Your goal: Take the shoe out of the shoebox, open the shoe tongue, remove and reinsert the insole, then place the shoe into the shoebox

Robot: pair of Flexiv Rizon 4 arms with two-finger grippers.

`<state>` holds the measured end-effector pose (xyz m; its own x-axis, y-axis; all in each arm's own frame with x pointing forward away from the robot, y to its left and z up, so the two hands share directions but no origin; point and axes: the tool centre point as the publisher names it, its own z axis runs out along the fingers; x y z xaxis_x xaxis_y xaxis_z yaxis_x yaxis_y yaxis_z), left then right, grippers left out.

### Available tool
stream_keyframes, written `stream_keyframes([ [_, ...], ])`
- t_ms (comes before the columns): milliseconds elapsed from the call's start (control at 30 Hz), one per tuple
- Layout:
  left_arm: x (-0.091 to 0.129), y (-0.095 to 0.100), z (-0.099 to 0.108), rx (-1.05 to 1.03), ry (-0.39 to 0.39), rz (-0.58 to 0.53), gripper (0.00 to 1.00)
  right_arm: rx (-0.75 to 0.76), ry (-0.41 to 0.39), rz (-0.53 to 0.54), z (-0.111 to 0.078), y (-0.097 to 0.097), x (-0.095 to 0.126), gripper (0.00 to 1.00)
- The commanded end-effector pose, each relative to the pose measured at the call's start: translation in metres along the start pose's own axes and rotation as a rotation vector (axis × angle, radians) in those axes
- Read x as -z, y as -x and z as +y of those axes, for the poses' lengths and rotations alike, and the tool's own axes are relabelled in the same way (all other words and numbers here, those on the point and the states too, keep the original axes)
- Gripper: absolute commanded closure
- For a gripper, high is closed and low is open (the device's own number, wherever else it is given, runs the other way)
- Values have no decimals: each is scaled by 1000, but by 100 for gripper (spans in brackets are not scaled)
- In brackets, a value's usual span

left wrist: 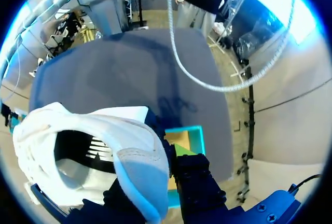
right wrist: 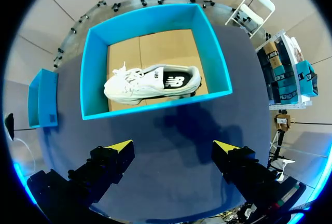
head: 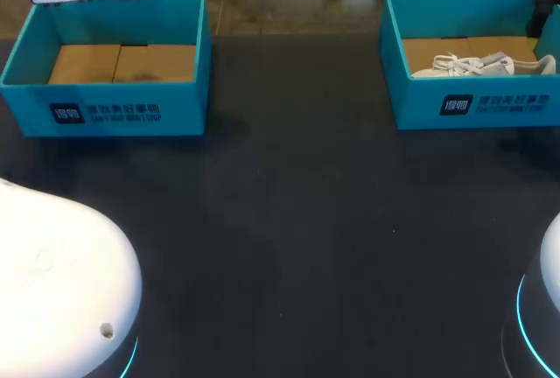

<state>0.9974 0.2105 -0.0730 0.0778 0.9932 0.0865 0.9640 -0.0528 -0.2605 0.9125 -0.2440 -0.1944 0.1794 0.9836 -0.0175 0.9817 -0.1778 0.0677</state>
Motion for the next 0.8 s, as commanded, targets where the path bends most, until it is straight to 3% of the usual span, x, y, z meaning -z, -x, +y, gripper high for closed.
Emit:
stream_keyframes([
  [33, -4, 21, -47, 53, 364, 32, 100, -1, 0, -1, 0, 0, 0, 0],
  [500, -6, 26, -53, 67, 387, 23, 100, -1, 0, -1, 0, 0, 0, 0],
  [800, -56, 89, -94, 6, 416, 44, 100, -1, 0, -1, 0, 0, 0, 0],
])
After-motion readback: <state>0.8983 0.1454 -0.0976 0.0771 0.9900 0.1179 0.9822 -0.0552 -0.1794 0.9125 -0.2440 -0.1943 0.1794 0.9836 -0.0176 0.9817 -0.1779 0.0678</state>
